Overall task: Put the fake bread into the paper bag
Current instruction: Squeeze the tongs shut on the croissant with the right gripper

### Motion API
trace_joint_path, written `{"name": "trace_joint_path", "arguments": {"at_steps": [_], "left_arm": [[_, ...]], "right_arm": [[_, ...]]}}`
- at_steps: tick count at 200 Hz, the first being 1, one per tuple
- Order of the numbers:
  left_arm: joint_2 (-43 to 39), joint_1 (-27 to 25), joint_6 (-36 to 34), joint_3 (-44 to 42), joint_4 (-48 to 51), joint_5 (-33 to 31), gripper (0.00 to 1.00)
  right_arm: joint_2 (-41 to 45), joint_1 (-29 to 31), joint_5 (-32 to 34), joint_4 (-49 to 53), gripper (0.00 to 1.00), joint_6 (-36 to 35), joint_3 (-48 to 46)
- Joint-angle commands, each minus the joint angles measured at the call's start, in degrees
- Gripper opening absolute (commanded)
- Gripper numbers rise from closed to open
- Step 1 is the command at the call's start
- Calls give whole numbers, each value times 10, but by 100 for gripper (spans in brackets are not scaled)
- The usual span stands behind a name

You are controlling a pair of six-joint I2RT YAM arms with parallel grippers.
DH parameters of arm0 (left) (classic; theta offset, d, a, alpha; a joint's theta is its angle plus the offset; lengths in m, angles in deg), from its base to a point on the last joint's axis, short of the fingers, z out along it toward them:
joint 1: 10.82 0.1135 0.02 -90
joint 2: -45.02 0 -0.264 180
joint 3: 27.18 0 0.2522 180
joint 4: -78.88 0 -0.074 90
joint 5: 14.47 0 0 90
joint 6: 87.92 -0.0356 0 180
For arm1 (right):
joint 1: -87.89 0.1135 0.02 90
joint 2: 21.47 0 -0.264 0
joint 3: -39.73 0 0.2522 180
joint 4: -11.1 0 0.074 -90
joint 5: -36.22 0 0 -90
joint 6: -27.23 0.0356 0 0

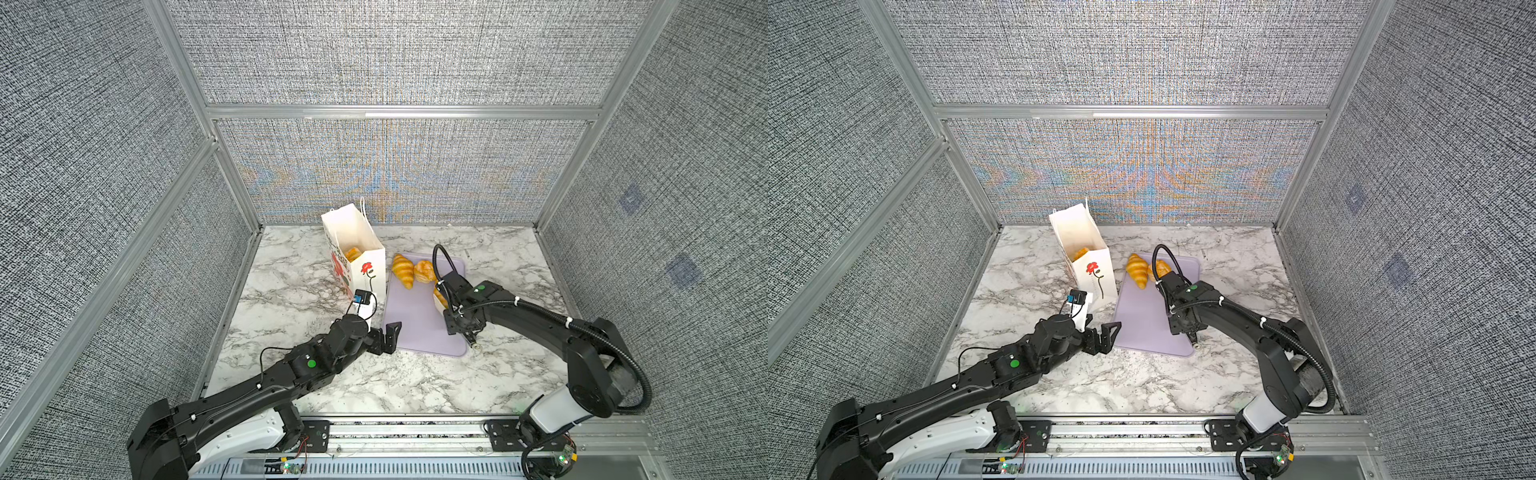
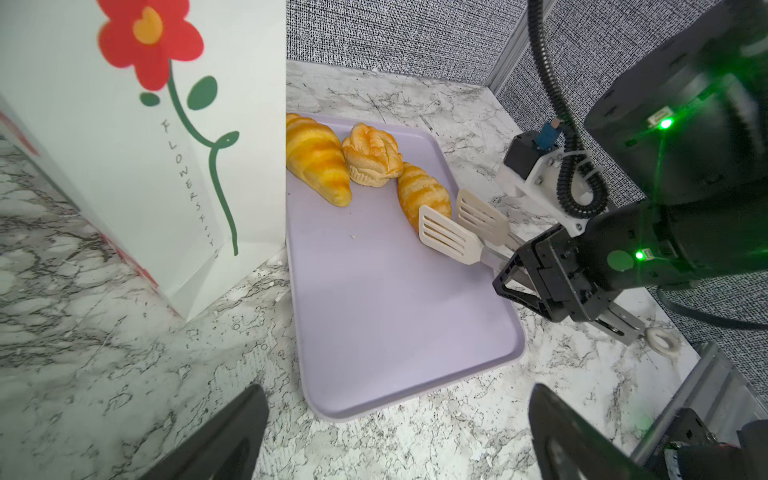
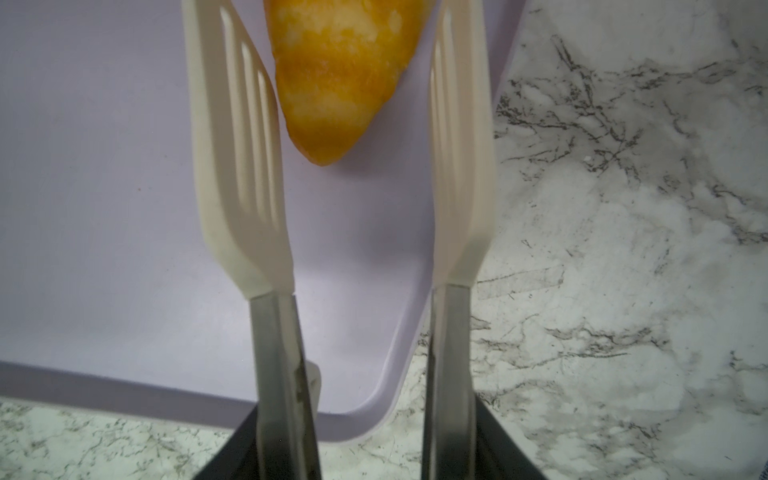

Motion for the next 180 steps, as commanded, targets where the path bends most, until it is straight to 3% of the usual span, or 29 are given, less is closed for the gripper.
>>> {"name": "trace_joint_path", "arguments": {"at_steps": [1, 101, 145, 180], "left_arm": [[-3, 0, 0, 0, 0, -9, 99], [-25, 0, -3, -7, 18, -24, 99], [-24, 0, -3, -7, 19, -25, 99], [-23, 0, -3, -6, 18, -25, 99]], "right_arm": [[-12, -1, 9, -7, 56, 16, 13], [-65, -16, 14, 12, 55, -10, 56], [-60, -20, 9, 23, 39, -22, 50], [-42, -25, 7, 23, 34, -29, 35]]}}
